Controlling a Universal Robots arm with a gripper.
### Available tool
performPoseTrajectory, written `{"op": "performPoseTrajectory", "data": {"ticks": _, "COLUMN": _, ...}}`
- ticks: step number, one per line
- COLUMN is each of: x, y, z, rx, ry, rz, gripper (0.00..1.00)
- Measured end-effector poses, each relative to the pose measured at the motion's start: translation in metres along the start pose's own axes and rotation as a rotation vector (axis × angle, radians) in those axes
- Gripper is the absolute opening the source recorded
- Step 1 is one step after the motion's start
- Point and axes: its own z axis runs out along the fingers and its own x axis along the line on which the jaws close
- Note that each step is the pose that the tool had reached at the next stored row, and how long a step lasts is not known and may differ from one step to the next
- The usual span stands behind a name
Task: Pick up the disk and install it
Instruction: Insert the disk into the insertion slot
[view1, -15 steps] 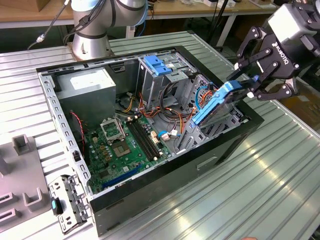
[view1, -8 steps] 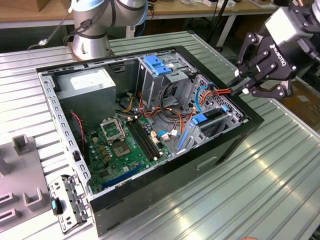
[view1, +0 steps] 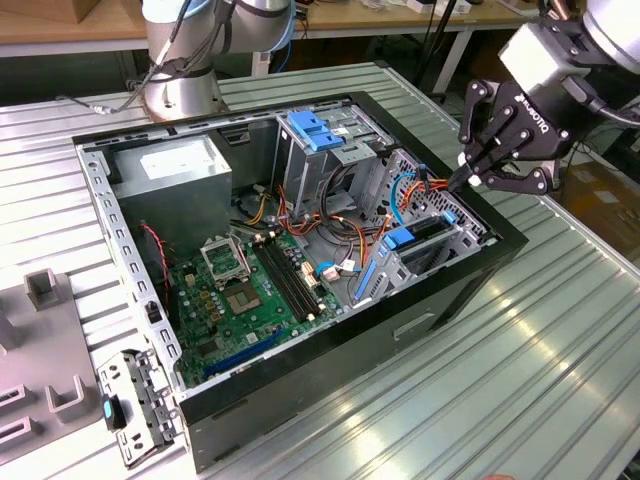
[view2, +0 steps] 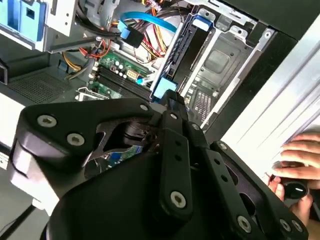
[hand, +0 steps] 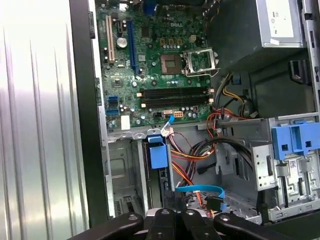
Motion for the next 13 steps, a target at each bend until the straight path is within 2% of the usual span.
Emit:
{"op": "performPoseTrajectory", "data": {"ticks": 2, "x": -0.0019, "y": 0.0001, "z": 0.0018, "rx": -0.0003, "ry": 0.0141, "rz": -0.008, "gripper": 0.11}}
{"op": "performPoseTrajectory", "data": {"ticks": 3, "x": -0.0051, "y": 0.0003, "z": 0.0036, "rx": 0.0035, "ry": 0.0420, "rz": -0.013, "gripper": 0.11}}
{"op": "performPoseTrajectory", "data": {"ticks": 4, "x": -0.0109, "y": 0.0008, "z": 0.0059, "rx": 0.0122, "ry": 0.0786, "rz": -0.017, "gripper": 0.11}}
{"op": "performPoseTrajectory", "data": {"ticks": 5, "x": -0.0135, "y": 0.0011, "z": 0.0069, "rx": 0.0155, "ry": 0.0914, "rz": -0.018, "gripper": 0.11}}
{"op": "performPoseTrajectory", "data": {"ticks": 7, "x": -0.0196, "y": 0.0016, "z": 0.0092, "rx": 0.0206, "ry": 0.1115, "rz": -0.019, "gripper": 0.11}}
{"op": "performPoseTrajectory", "data": {"ticks": 8, "x": -0.0225, "y": 0.0018, "z": 0.0104, "rx": 0.0227, "ry": 0.1195, "rz": -0.020, "gripper": 0.11}}
{"op": "performPoseTrajectory", "data": {"ticks": 10, "x": -0.0316, "y": 0.0026, "z": 0.0147, "rx": 0.0289, "ry": 0.1467, "rz": -0.025, "gripper": 0.11}}
{"op": "performPoseTrajectory", "data": {"ticks": 12, "x": -0.0359, "y": 0.0030, "z": 0.0169, "rx": 0.0320, "ry": 0.1585, "rz": -0.030, "gripper": 0.11}}
{"op": "performPoseTrajectory", "data": {"ticks": 13, "x": -0.0404, "y": 0.0033, "z": 0.0193, "rx": 0.0358, "ry": 0.1728, "rz": -0.034, "gripper": 0.11}}
